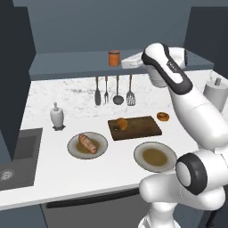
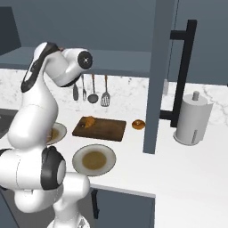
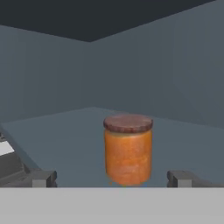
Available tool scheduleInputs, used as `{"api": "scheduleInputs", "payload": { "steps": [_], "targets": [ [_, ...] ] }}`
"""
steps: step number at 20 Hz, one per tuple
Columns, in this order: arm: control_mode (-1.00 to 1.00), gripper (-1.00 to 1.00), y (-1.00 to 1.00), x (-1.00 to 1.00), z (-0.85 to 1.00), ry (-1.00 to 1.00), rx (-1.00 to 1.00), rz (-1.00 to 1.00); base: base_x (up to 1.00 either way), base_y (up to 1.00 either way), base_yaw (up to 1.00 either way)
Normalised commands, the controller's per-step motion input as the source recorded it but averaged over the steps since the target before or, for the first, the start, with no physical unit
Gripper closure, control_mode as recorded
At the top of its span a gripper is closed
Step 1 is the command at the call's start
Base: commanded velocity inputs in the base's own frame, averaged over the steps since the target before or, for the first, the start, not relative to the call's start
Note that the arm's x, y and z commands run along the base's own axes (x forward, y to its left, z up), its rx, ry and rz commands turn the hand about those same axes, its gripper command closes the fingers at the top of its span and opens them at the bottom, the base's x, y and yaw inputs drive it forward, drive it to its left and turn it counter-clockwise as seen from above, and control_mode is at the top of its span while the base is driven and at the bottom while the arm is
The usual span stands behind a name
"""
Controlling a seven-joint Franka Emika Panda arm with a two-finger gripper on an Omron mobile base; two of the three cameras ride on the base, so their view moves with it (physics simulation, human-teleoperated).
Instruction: From the different types of pastries on the counter, select a croissant and place it on the cutting board. Then retrieve a jar of jam from the cabinet and place it alongside the croissant on the cutting board.
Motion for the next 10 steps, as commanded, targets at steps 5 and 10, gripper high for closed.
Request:
{"api": "scheduleInputs", "payload": {
  "steps": [5, 10],
  "targets": [
    [-1.0, -1.0, 0.29, 0.28, -0.07, 0.01, 0.0, 0.0, 0.0, 0.0, 0.0],
    [-1.0, -1.0, 0.25, 0.38, -0.18, 0.01, 0.0, 0.0, 0.0, 0.0, 0.0]
  ]
}}
